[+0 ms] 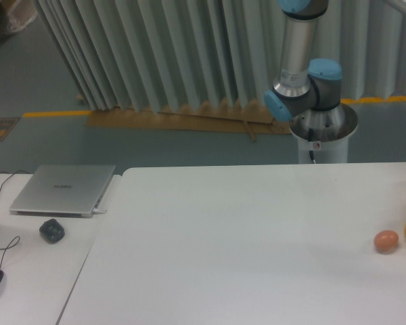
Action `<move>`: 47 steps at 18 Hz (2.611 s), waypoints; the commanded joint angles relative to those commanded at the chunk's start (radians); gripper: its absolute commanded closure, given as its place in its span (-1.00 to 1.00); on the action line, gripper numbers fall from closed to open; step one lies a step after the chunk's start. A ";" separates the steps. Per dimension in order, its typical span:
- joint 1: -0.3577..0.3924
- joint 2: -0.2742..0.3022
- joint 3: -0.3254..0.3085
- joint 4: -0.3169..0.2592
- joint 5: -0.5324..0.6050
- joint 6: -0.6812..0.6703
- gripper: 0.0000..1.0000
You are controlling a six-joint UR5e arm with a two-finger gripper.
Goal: Place the red pepper on the table
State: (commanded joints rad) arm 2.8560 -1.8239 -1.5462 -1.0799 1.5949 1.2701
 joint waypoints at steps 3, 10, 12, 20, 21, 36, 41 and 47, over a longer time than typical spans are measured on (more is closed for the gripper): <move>0.104 -0.017 0.006 -0.002 -0.042 0.110 -1.00; 0.187 -0.138 0.038 0.006 -0.151 0.226 -1.00; 0.184 -0.162 0.058 0.006 -0.151 0.213 -1.00; 0.181 -0.195 0.104 0.006 -0.167 0.212 -1.00; 0.183 -0.202 0.121 0.008 -0.167 0.213 -1.00; 0.177 -0.295 0.144 0.008 -0.158 0.226 -1.00; 0.198 -0.307 0.155 0.011 -0.162 0.227 -1.00; 0.207 -0.313 0.195 0.012 -0.162 0.223 -1.00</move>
State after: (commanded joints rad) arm 3.0634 -2.1369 -1.3515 -1.0677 1.4327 1.4926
